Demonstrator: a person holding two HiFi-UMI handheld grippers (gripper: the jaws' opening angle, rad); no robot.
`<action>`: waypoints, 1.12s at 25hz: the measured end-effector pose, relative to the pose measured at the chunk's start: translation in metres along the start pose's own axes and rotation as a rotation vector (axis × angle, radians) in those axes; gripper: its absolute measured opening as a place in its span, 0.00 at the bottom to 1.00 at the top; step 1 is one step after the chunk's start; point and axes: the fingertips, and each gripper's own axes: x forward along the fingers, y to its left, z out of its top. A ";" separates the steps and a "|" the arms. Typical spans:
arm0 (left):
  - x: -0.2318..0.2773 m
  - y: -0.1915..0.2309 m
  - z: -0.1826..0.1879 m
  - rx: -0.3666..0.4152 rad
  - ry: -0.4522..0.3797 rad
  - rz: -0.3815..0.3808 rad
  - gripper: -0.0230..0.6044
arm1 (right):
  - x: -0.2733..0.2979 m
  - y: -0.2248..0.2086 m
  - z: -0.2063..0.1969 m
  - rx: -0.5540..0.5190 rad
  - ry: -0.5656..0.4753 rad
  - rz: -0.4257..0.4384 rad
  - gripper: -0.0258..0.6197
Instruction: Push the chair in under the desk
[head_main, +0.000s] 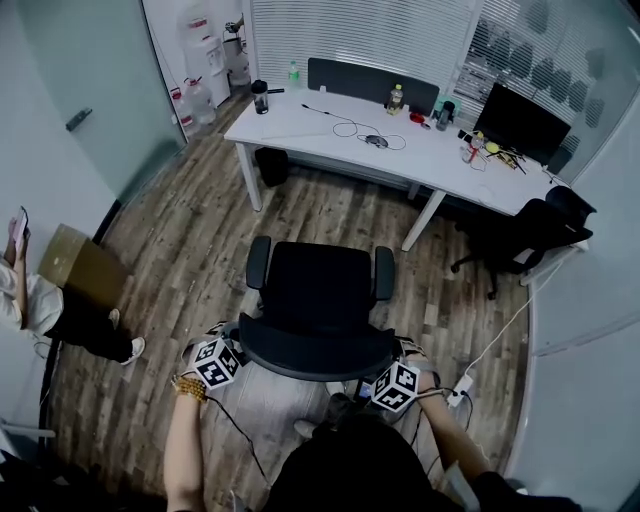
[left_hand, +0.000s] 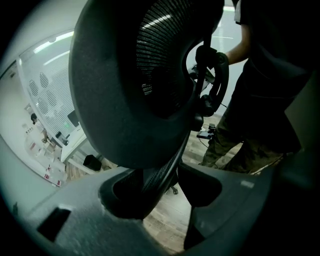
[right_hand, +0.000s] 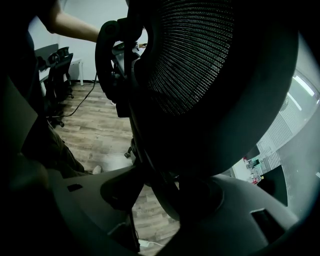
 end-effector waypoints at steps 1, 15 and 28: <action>0.002 0.003 0.002 0.001 0.000 -0.001 0.41 | 0.002 -0.005 -0.001 -0.001 0.004 0.002 0.39; 0.055 0.060 0.058 -0.011 0.015 -0.006 0.38 | 0.035 -0.102 -0.030 -0.023 0.012 0.006 0.39; 0.095 0.121 0.090 -0.039 -0.002 0.045 0.39 | 0.076 -0.183 -0.036 -0.063 0.005 0.013 0.39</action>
